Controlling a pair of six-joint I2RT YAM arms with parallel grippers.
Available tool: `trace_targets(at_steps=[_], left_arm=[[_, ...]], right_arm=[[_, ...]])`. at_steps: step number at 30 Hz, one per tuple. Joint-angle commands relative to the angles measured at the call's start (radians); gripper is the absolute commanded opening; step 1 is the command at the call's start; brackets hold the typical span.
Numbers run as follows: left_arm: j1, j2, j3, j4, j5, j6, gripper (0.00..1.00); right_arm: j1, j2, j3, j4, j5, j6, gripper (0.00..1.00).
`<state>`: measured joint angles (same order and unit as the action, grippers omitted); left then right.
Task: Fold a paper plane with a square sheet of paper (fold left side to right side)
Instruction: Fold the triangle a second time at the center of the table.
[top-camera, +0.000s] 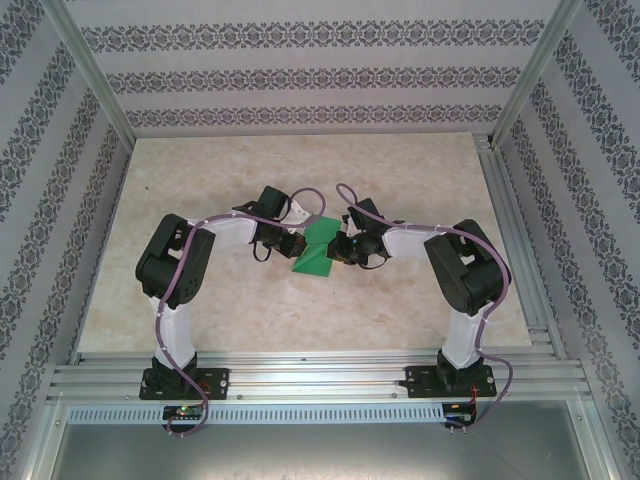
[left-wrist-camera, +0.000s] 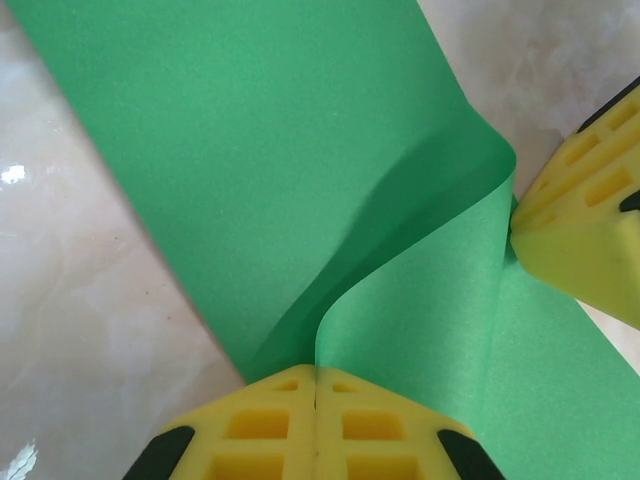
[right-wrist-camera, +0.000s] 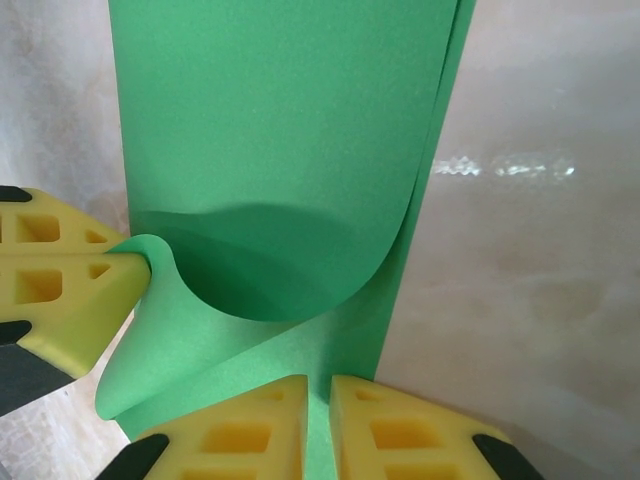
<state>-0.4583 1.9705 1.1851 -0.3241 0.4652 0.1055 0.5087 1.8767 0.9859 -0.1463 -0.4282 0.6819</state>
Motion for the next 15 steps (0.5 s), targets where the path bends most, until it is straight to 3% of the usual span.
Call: trace_targets(at_steps=[1,11,15], left_arm=[[-0.004,0.015,-0.010,-0.018,-0.018,0.019,0.02],[-0.036,0.012,-0.048,-0.013,-0.063,0.003,0.02],[-0.040,0.007,-0.051,-0.013,-0.068,0.004,0.02]], right_arm=[[0.013,0.003,0.001,-0.052,0.035,-0.016,0.16],[-0.022,-0.136,0.019,-0.049,0.027,0.006,0.19],[-0.011,-0.124,0.044,-0.007,0.010,0.067,0.18]])
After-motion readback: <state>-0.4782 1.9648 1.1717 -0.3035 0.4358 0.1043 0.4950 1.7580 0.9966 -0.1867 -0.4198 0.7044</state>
